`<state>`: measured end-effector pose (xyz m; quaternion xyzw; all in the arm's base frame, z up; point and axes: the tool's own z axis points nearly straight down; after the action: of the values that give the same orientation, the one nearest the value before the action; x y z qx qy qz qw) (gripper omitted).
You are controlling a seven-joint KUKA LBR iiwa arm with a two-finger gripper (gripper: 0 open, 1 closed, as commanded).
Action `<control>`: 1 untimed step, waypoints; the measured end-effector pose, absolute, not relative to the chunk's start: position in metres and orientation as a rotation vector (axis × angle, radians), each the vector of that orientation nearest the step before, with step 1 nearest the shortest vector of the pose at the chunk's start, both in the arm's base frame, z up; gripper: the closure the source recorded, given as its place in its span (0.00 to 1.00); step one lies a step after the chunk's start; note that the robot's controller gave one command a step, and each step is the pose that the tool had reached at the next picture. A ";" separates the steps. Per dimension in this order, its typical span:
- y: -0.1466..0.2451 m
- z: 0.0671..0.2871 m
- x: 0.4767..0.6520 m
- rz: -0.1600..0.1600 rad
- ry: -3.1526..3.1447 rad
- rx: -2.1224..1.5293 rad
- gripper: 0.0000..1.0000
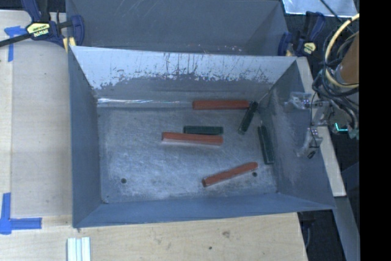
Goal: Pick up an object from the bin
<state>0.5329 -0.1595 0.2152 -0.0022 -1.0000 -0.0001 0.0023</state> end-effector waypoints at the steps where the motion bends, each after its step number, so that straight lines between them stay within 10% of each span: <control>1: -0.152 0.101 0.501 -0.002 -3.129 -0.194 0.00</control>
Offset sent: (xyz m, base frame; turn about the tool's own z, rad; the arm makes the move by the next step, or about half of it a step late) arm -0.0300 0.0070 -0.1095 0.1188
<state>0.5008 -0.1520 0.1012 -0.0618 -0.9981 -0.0008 0.0031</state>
